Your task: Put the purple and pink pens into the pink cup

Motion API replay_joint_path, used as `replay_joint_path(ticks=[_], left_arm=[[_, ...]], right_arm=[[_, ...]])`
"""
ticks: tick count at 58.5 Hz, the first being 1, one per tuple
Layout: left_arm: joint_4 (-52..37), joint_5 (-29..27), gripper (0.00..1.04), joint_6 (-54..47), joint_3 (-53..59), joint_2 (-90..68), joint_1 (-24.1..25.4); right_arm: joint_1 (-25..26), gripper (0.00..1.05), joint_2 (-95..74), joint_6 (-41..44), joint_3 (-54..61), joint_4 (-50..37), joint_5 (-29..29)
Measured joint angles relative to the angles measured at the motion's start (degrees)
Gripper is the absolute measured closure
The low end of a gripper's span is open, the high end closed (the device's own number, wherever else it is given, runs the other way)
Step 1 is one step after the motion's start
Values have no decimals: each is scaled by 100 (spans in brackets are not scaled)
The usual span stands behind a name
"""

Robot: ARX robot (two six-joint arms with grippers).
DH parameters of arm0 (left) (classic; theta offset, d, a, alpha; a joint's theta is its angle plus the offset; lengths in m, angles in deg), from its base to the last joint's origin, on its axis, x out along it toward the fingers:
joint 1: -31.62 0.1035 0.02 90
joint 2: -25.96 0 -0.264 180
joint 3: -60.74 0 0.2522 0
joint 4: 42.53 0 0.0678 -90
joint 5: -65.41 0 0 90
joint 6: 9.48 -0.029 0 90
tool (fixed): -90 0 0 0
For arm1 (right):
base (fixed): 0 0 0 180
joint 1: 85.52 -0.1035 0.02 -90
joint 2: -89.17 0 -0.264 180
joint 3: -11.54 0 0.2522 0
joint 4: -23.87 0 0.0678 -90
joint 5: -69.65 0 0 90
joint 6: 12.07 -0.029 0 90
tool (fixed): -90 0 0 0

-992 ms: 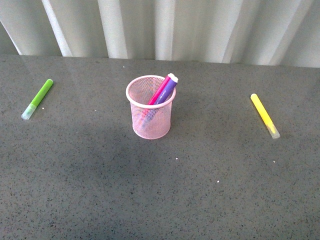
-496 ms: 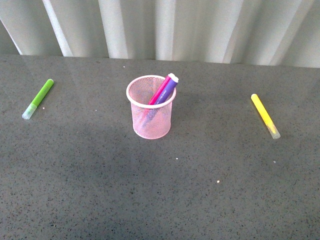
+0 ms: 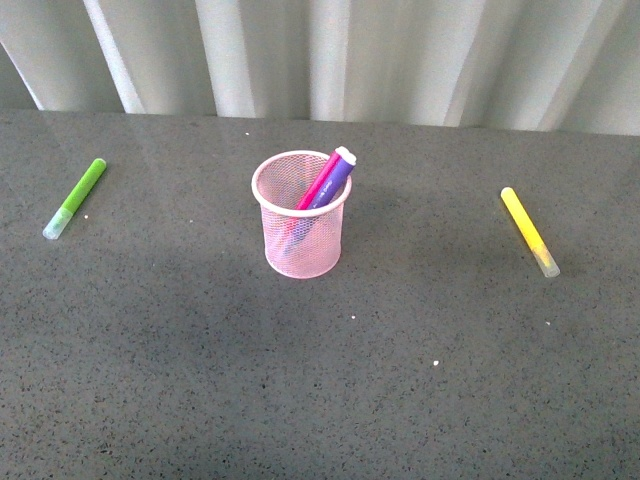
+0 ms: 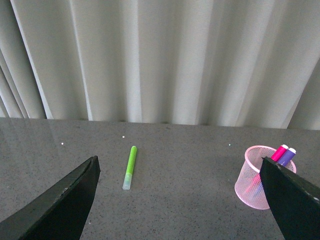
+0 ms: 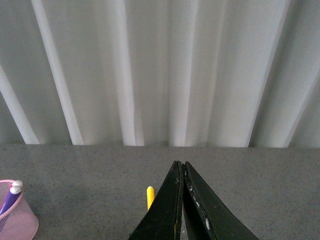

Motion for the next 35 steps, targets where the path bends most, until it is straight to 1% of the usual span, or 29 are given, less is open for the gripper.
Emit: replay_joint_path(ticks=[25,29,35], left_arm=[[0,0,7,0,0,0,0],[0,0,7,0,0,0,0],[0,2,7,0,0,0,-2]], right_arm=[[0,101,1362,0,496,861,0],[0,101,1410,2,634,686,-2],[0,101,1655,2,645,903,-2]])
